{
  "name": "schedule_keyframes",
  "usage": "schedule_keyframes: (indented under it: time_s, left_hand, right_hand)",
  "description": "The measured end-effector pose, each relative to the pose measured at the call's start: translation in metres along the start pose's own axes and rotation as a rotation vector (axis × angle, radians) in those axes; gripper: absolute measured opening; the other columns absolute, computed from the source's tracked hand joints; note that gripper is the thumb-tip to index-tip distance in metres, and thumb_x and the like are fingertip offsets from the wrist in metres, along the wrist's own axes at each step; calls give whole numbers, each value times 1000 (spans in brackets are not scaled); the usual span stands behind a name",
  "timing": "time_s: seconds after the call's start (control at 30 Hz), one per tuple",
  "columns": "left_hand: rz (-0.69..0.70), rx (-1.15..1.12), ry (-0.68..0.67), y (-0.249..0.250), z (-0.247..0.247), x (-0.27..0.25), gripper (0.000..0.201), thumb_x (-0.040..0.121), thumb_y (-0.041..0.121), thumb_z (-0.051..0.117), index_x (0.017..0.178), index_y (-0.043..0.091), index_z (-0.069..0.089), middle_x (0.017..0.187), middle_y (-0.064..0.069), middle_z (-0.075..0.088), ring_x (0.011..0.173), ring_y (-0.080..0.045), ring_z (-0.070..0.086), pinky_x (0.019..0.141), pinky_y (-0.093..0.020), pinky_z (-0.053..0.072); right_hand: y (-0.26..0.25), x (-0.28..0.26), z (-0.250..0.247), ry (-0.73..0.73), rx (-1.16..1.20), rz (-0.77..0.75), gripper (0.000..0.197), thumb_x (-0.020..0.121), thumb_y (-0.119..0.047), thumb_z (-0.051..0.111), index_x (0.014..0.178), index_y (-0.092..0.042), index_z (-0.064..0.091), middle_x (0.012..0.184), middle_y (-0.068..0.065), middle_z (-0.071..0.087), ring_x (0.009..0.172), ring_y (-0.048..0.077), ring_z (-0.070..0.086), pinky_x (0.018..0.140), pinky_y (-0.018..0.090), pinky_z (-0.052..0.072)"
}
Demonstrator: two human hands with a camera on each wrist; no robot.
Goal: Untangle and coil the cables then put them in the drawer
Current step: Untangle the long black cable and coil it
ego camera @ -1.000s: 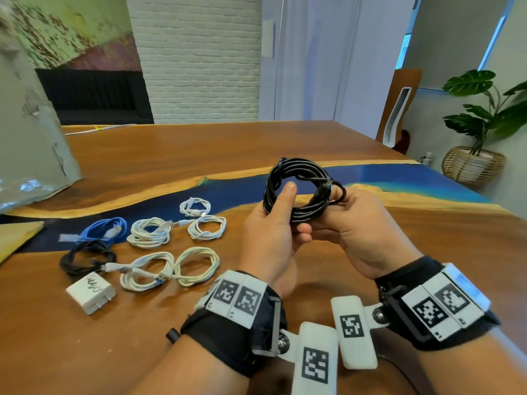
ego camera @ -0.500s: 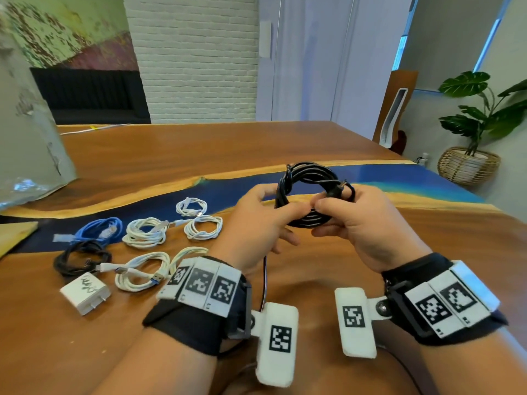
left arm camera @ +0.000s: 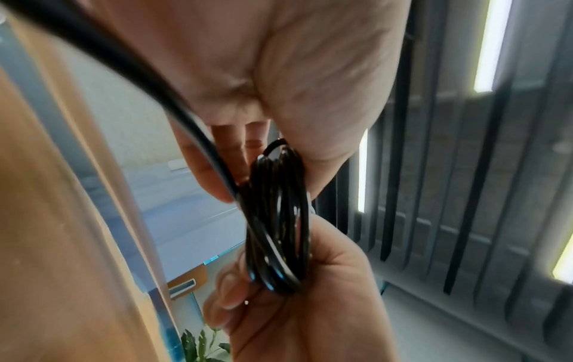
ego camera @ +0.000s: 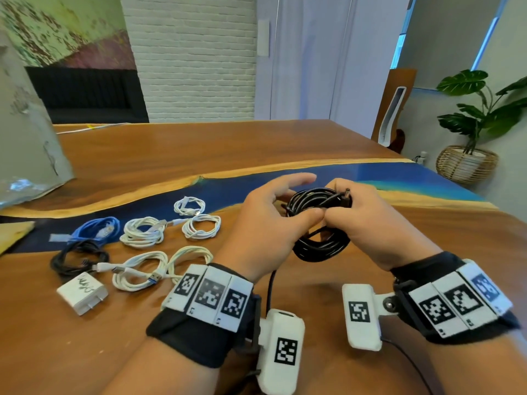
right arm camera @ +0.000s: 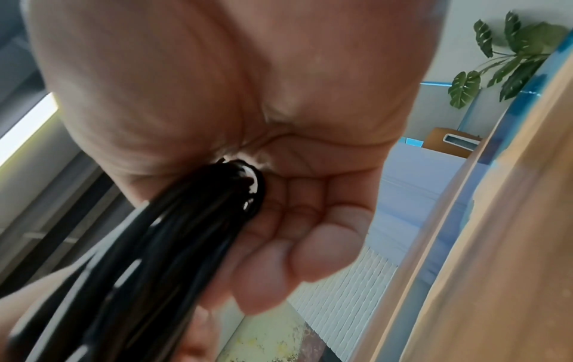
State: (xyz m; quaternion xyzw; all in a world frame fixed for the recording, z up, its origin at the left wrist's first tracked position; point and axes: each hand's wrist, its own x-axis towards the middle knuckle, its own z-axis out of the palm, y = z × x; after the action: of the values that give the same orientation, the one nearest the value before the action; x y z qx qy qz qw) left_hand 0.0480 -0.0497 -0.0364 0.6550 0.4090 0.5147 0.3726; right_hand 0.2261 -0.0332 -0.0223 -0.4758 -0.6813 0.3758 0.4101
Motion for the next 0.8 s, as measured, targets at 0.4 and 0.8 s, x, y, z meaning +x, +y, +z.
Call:
schedule_keyframes:
  time_s: [0.4, 0.8]
  left_hand:
    - [-120, -119, 198, -12, 3, 6, 8, 98, 18, 67, 105, 18, 63, 95, -4, 73, 79, -19, 74, 69, -31, 61]
    - [-159, -133, 141, -11, 4, 5, 6, 105, 25, 55, 108, 28, 52, 86, -6, 75, 70, -12, 71, 62, -31, 54]
  right_hand:
    - [-1, 2, 19, 94, 468, 114, 43, 84, -4, 77, 124, -9, 60, 85, 13, 76, 70, 27, 74, 64, 34, 60]
    - [-4, 0, 24, -46, 935, 138, 66, 84, 7, 64, 140, -22, 46, 86, 19, 64, 65, 22, 64, 68, 31, 60]
